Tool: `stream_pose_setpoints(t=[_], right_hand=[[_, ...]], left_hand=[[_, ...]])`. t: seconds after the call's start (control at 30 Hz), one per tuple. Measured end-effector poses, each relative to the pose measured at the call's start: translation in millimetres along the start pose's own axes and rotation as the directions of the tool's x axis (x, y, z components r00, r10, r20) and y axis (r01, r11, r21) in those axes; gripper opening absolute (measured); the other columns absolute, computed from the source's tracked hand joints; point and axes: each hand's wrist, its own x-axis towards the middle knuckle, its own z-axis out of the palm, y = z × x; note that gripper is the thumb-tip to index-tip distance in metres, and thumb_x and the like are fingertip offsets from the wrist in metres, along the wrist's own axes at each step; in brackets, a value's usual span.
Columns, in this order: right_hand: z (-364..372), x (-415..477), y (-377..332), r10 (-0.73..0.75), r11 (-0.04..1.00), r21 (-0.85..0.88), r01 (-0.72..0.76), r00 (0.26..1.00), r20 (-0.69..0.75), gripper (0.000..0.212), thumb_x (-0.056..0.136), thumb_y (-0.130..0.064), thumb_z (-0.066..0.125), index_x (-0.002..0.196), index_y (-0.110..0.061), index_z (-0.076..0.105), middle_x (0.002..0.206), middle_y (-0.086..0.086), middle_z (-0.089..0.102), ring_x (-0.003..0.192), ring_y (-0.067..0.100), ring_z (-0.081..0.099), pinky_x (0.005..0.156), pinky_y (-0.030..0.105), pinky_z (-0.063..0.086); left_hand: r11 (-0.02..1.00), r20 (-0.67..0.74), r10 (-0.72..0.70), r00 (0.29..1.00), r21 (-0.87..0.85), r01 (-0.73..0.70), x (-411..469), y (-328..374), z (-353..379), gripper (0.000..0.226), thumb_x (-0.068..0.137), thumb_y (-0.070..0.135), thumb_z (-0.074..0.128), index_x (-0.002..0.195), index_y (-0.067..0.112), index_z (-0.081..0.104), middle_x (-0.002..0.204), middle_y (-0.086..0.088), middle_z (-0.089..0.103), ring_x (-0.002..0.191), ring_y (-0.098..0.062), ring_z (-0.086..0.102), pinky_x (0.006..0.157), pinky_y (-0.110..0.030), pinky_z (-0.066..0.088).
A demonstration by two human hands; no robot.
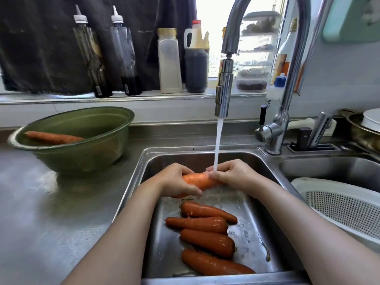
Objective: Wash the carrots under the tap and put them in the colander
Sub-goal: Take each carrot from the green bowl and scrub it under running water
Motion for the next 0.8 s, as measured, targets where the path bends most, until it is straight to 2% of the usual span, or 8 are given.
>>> stream_pose_setpoints(t=[0.07, 0.17, 0.23, 0.3, 0.37, 0.47, 0.67, 0.8], right_hand=[[-1, -3, 1, 0.009, 1.000, 0.017, -0.010, 0.998, 0.064, 0.028, 0.088, -0.030, 0.082, 0.116, -0.028, 0.079, 0.108, -0.009, 0.077, 0.102, 0.005, 0.070, 0.085, 0.019, 0.057], [4, -1, 4, 0.007, 0.995, 0.099, -0.001, 0.999, -0.054, 0.019, 0.087, -0.029, 0.083, 0.106, -0.027, 0.082, 0.106, -0.010, 0.078, 0.104, 0.007, 0.071, 0.093, 0.028, 0.058], [10, 2, 1, 0.033, 0.991, 0.133, -0.007, 0.981, -0.191, 0.010, 0.088, -0.036, 0.081, 0.089, -0.027, 0.085, 0.089, -0.008, 0.079, 0.090, 0.011, 0.072, 0.081, 0.029, 0.059], [13, 6, -1, 0.052, 0.996, 0.082, -0.030, 0.962, -0.267, 0.018, 0.087, -0.044, 0.080, 0.079, -0.029, 0.084, 0.071, -0.009, 0.076, 0.073, 0.011, 0.067, 0.065, 0.026, 0.052], [11, 5, -1, 0.049, 0.998, 0.052, -0.039, 0.979, -0.199, 0.013, 0.084, -0.043, 0.083, 0.081, -0.031, 0.084, 0.069, -0.012, 0.074, 0.070, 0.004, 0.064, 0.063, 0.022, 0.049], [5, -3, -1, 0.035, 0.998, 0.057, -0.036, 0.999, 0.004, 0.028, 0.081, -0.028, 0.088, 0.109, -0.026, 0.081, 0.099, -0.007, 0.079, 0.090, 0.006, 0.073, 0.081, 0.022, 0.060], [11, -2, 1, 0.051, 0.992, 0.123, -0.040, 0.995, -0.083, 0.037, 0.067, -0.026, 0.097, 0.100, -0.027, 0.083, 0.096, -0.003, 0.080, 0.094, 0.014, 0.076, 0.089, 0.034, 0.062], [17, -2, -1, 0.053, 0.986, 0.165, -0.040, 0.996, -0.074, 0.027, 0.074, -0.024, 0.093, 0.098, -0.027, 0.082, 0.099, -0.003, 0.078, 0.094, 0.015, 0.074, 0.084, 0.031, 0.063]], left_hand=[[1.000, -0.008, 0.009, 1.000, 0.025, -0.009, -1, 0, -1, 0.051, 0.065, 0.044, 0.093, 0.110, 0.030, 0.076, 0.097, 0.009, 0.072, 0.091, -0.007, 0.069, 0.074, -0.025, 0.055], [0.998, -0.020, 0.035, 0.999, 0.043, -0.034, -1, 4, -1, 0.047, 0.066, 0.043, 0.092, 0.109, 0.031, 0.077, 0.095, 0.010, 0.073, 0.090, -0.007, 0.069, 0.079, -0.029, 0.059], [0.999, -0.034, 0.042, 0.999, 0.030, -0.041, -1, 7, 0, 0.044, 0.068, 0.043, 0.091, 0.108, 0.030, 0.077, 0.095, 0.009, 0.073, 0.088, -0.007, 0.070, 0.078, -0.029, 0.059], [0.999, -0.038, 0.038, 0.999, 0.013, -0.037, 0, 7, 1, 0.043, 0.069, 0.044, 0.091, 0.107, 0.031, 0.076, 0.094, 0.009, 0.073, 0.088, -0.008, 0.070, 0.074, -0.026, 0.057], [1.000, -0.037, 0.025, 0.999, 0.016, -0.025, -1, 5, 1, 0.042, 0.067, 0.046, 0.091, 0.105, 0.032, 0.077, 0.092, 0.010, 0.072, 0.087, -0.007, 0.069, 0.072, -0.024, 0.054], [0.999, -0.036, 0.012, 0.999, 0.046, -0.011, -1, 1, 2, 0.050, 0.065, 0.047, 0.091, 0.109, 0.030, 0.077, 0.095, 0.011, 0.072, 0.091, -0.008, 0.069, 0.074, -0.024, 0.053], [0.994, -0.058, 0.039, 0.998, 0.109, -0.032, -3, 6, -1, 0.052, 0.067, 0.039, 0.093, 0.115, 0.029, 0.075, 0.102, 0.012, 0.069, 0.094, -0.007, 0.066, 0.081, -0.026, 0.056], [0.990, -0.085, 0.035, 0.996, 0.141, -0.023, -6, 2, -5, 0.059, 0.067, 0.039, 0.093, 0.122, 0.031, 0.071, 0.110, 0.012, 0.062, 0.100, -0.008, 0.061, 0.083, -0.027, 0.053]])
